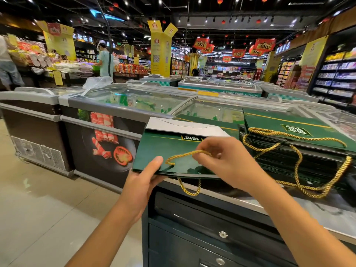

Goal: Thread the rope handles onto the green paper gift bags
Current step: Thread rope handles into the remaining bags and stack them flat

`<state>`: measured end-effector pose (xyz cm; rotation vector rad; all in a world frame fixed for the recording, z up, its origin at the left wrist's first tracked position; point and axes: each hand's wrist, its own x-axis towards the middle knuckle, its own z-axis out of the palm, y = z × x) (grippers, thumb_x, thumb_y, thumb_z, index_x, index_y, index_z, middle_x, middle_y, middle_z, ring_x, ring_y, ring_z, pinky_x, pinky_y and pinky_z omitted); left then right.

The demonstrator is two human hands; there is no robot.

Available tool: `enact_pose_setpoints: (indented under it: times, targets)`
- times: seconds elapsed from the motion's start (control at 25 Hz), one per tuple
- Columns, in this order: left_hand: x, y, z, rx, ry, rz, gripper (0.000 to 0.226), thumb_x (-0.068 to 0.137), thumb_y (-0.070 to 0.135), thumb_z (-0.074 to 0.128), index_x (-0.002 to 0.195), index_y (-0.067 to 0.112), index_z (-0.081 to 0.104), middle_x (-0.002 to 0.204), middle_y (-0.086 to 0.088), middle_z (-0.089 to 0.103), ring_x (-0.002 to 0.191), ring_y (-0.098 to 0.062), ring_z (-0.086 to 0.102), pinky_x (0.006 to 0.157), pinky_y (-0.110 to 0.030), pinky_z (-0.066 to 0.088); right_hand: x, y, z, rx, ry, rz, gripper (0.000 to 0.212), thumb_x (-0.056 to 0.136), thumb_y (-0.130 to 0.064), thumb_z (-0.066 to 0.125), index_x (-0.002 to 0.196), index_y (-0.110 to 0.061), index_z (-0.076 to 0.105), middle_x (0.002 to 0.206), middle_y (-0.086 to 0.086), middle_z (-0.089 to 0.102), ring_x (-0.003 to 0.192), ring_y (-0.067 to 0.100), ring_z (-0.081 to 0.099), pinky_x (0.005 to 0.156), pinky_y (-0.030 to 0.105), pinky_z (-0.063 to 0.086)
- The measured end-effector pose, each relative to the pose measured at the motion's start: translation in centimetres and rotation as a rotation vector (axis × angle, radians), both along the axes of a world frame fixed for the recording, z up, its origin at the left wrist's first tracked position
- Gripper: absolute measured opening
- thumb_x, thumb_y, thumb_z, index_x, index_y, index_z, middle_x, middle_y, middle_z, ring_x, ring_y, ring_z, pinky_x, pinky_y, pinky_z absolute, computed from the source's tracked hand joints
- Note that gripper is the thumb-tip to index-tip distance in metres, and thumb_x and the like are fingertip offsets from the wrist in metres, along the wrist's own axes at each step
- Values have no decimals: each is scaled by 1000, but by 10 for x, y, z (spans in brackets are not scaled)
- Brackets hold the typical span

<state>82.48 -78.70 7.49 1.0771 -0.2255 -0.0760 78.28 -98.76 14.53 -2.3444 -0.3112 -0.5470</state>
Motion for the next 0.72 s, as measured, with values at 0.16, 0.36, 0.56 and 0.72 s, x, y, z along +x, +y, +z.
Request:
enact_pose_setpoints:
  times: [0.16, 0.36, 0.56, 0.72]
  targets:
    - [-1, -9, 4, 127, 54, 83, 34, 101, 14, 53, 84, 26, 80, 94, 4, 79, 90, -13, 75, 95, -40, 53, -2, 3, 43, -111, 141, 87, 6, 90, -27, 75, 88, -22, 76, 76, 6, 72, 64, 15, 59, 67, 39, 51]
    - [7, -5, 5, 31, 82, 24, 23, 101, 5, 47, 100, 17, 67, 93, 2, 78, 97, -19, 70, 93, -37, 53, 2, 6, 76, -370, 182, 34, 12, 90, -29, 75, 93, -20, 81, 77, -11, 76, 68, 3, 69, 67, 23, 57]
    - [5, -4, 7, 49, 53, -10, 21, 102, 4, 46, 100, 13, 65, 89, 1, 73, 60, -4, 64, 90, -36, 53, -3, 8, 97, -340, 88, 11, 15, 92, -30, 72, 91, -17, 78, 74, -5, 74, 60, 0, 65, 58, 13, 52]
    - [2, -3, 8, 35, 62, -26, 19, 102, 3, 46, 101, 11, 63, 84, 1, 71, 50, -5, 60, 95, -40, 52, -11, 7, 119, -299, -1, -47, 14, 92, -32, 70, 91, -19, 74, 75, -5, 72, 58, -2, 64, 58, 14, 54]
